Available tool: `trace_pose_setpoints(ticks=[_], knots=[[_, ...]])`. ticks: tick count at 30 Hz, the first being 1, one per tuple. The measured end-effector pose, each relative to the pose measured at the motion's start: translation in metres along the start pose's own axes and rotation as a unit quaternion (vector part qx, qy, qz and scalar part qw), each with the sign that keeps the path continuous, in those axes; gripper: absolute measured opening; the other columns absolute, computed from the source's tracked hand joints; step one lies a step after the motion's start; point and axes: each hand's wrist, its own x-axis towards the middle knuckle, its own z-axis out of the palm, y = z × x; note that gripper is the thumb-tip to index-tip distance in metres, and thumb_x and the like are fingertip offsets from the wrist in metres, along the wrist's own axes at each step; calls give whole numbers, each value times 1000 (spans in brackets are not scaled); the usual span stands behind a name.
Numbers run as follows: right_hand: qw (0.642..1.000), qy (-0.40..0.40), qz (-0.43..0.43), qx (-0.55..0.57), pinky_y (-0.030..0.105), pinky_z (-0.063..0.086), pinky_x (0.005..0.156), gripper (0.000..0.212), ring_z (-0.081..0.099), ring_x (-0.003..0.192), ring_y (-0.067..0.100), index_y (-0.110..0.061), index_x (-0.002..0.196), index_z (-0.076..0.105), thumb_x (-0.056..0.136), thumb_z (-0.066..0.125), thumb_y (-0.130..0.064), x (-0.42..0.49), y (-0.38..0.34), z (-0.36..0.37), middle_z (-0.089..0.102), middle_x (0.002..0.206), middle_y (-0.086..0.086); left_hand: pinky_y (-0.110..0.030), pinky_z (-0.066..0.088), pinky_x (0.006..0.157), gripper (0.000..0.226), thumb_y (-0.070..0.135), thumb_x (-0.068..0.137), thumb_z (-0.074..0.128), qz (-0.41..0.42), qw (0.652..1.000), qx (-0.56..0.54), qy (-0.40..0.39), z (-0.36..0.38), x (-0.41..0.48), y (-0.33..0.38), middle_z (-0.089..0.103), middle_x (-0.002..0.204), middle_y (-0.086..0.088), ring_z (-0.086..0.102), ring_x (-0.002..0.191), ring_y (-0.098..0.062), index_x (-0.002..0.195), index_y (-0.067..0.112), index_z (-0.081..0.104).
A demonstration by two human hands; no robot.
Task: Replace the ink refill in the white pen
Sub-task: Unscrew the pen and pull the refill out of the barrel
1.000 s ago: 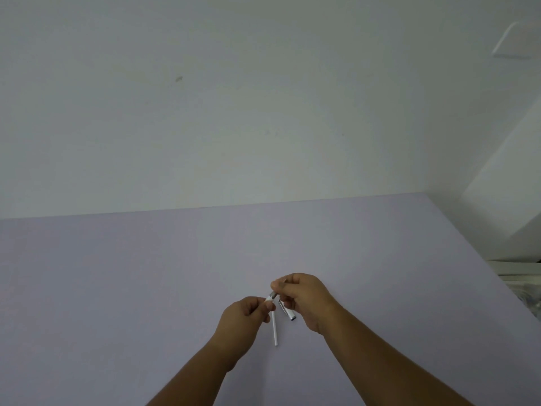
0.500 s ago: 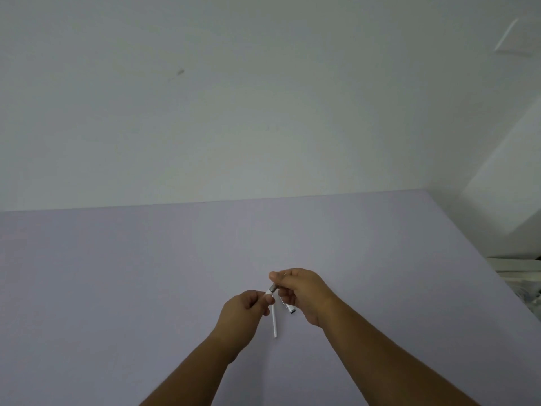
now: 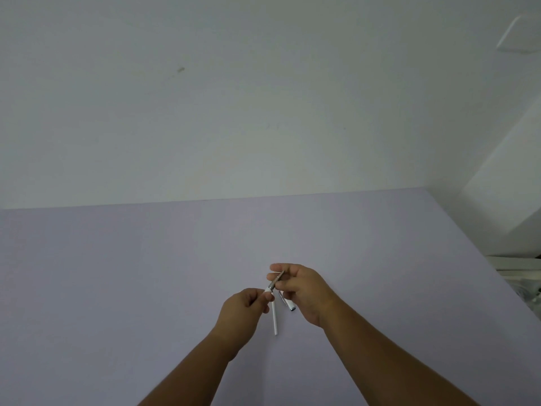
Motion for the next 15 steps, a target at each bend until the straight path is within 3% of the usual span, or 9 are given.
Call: trace_pose_setpoints(ticks=[4, 6, 8, 10, 12, 15], knots=[[997, 31, 32, -59, 29, 48, 70, 11, 53, 72, 16, -19, 85, 70, 80, 71, -29, -2, -1, 2, 63, 83, 5, -19, 42, 61, 21, 39, 93, 51, 0, 1000, -4, -4, 0, 0, 1, 65, 75, 9, 54, 68, -7, 81, 32, 66], [998, 22, 17, -54, 26, 48, 68, 4, 56, 70, 14, -18, 85, 70, 83, 67, -19, -2, 1, 2, 66, 82, 4, -19, 42, 61, 22, 39, 93, 50, 1, 1000, 1, -3, 1, 1, 1, 65, 75, 9, 55, 69, -6, 80, 32, 66], [1000, 2, 0, -15, 24, 50, 72, 20, 63, 80, 13, -19, 94, 69, 86, 60, -3, 0, 1, 0, 70, 88, 0, -19, 42, 61, 22, 39, 93, 51, -1, 1000, -2, 1, 1, 1, 1, 64, 75, 9, 55, 69, -6, 79, 33, 65], [1000, 0, 6, 1, 26, 49, 74, 20, 63, 85, 15, -19, 99, 68, 85, 61, -5, -1, 0, 1, 70, 91, 1, -19, 42, 60, 21, 39, 93, 51, -1, 1000, -8, 3, 0, 2, 1, 65, 75, 8, 55, 69, -7, 79, 33, 65], [1000, 8, 22, -18, 28, 49, 72, 9, 58, 78, 17, -18, 91, 70, 83, 67, -17, -1, 1, 2, 66, 87, 5, -19, 42, 60, 21, 39, 93, 52, 0, 1000, -11, 0, 0, 2, 1, 65, 75, 8, 55, 69, -6, 80, 31, 66], [999, 40, -7, -16, 26, 49, 67, 7, 56, 69, 14, -17, 86, 69, 83, 66, -12, 2, 0, 2, 65, 80, 4, -20, 44, 61, 26, 41, 92, 52, -7, 1000, -19, 0, 1, 3, 1, 64, 74, 7, 53, 66, -8, 85, 24, 70]])
